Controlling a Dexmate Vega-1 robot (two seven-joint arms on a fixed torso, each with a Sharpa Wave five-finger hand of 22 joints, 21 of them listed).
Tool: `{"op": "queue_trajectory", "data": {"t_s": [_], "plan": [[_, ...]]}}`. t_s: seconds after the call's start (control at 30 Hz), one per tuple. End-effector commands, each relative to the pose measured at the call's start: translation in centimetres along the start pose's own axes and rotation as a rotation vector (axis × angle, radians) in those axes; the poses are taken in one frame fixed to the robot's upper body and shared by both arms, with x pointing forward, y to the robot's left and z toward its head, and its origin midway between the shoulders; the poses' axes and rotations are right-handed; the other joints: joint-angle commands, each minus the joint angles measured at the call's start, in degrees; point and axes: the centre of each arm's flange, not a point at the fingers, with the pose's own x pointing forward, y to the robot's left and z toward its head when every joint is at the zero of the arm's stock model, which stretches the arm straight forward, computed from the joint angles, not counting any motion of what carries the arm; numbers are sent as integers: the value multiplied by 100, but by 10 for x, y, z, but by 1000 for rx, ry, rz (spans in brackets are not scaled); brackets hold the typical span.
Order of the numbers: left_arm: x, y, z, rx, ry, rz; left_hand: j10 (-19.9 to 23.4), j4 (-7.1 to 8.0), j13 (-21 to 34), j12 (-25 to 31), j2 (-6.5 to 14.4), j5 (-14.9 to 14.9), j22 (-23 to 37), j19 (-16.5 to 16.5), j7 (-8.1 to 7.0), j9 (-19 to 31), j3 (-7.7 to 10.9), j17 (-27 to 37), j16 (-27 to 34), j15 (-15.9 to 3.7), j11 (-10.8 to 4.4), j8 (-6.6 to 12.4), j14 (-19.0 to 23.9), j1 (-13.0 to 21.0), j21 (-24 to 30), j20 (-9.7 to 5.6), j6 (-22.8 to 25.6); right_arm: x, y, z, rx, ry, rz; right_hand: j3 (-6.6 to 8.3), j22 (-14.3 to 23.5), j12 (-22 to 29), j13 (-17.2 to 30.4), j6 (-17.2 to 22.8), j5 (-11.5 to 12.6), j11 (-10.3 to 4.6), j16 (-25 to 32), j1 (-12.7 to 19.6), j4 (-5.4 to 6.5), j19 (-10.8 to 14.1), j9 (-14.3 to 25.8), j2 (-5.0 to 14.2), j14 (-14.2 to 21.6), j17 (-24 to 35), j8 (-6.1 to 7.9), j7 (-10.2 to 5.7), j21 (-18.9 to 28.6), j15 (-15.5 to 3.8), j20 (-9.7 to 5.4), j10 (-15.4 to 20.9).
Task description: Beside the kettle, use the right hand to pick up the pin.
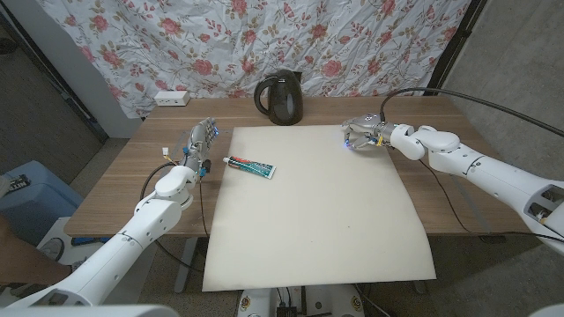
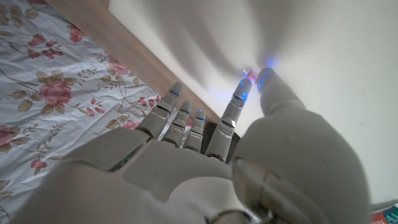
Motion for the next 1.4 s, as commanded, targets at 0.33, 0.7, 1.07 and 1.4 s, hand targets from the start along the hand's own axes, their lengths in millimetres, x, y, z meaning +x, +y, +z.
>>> {"op": "queue_trajectory", "data": {"t_s": [0.33, 0.7, 1.07, 1.4], "plan": [[3, 2, 1, -1, 0, 3, 34, -14, 16, -12, 417, -15, 21, 49, -16, 31, 50, 21, -22, 24, 2, -16, 58, -11, 33, 12, 24, 4, 2, -1, -21, 13, 8, -47, 24, 29, 18, 354, 9, -79, 65, 90, 13, 83, 79, 119, 79, 52, 200, -11, 9, -277, -21, 123], [-1, 1, 1, 0, 2, 11, 31, -12, 17, -14, 413, -15, 22, 54, -19, 32, 58, 21, -22, 27, 9, -17, 63, -16, 32, 7, 21, 5, 2, 0, -21, 17, 34, -45, 27, 4, 17, 431, 7, -106, 63, 132, 25, 102, 90, 197, 45, 75, 239, -21, 9, -280, -34, 94], [-6, 1, 0, -4, -6, 8, 40, -10, 17, -11, 410, -16, 22, 59, -27, 32, 66, 21, -22, 40, 9, -15, 71, -20, 30, 3, 25, 5, 2, 1, -14, 21, 28, -22, 33, -1, 20, 528, -13, -166, 78, 177, 72, 99, 100, 411, 16, 121, 279, -23, 4, -321, -75, 115], [-7, 0, 3, 8, -8, 2, 41, -9, 17, -11, 406, -17, 22, 63, -24, 32, 74, 22, -19, 40, 21, -9, 85, -24, 28, 7, 43, 2, -2, 0, 8, 41, 4, -64, 36, 20, 22, 680, -52, -207, 106, 106, 136, 112, 114, 543, 29, 161, 340, -15, 7, -338, -90, 203]]}}
